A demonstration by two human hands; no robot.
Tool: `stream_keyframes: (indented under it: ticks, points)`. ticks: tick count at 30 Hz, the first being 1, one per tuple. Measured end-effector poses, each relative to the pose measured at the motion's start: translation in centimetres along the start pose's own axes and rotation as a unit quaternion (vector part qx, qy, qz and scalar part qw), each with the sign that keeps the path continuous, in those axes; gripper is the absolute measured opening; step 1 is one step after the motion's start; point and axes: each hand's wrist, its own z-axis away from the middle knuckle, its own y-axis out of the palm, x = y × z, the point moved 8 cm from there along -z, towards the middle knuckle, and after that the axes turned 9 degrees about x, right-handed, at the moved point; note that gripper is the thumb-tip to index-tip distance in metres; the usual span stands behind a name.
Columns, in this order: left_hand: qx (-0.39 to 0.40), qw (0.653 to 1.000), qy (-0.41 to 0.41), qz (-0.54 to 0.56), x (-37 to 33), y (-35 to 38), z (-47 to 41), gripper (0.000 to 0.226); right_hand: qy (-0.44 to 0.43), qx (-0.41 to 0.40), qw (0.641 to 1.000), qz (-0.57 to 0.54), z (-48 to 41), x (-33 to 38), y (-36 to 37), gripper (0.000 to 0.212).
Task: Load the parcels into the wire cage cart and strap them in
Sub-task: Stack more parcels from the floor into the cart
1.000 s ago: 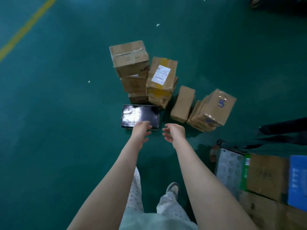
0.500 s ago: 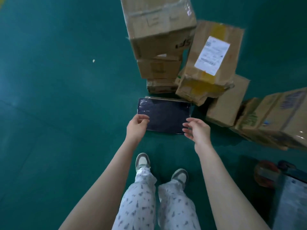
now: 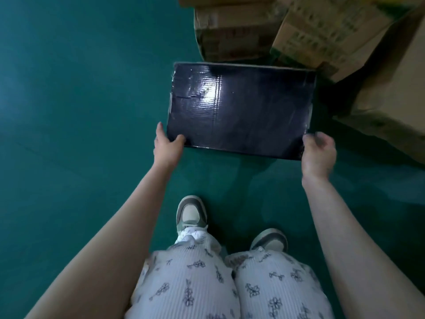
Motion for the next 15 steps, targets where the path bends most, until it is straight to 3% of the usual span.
stream_keyframes:
  ticks: [2,5,10,15]
  points:
    - [0.02,0.998,-0.011,0.053,0.2,0.8,-0.9,0.053,0.025,0.048,0.999,0.004,-0.7,-0.8,1.3,0.044]
    - [0.022,0.995,-0.036,0.096,0.3,0.7,-0.4,0.047,0.042,0.106,0.993,-0.026,0.1,-1.2,2.8,0.042]
    - [-0.009,0.997,-0.007,0.079,-2.5,-1.9,5.9,0.036,0.062,0.059,0.994,-0.064,4.3,1.1,-0.5,0.035]
    - [0.0,0.994,0.012,0.109,-5.3,-4.4,14.2,0.037,0.12,0.067,0.986,-0.093,11.5,3.1,-5.4,0.032]
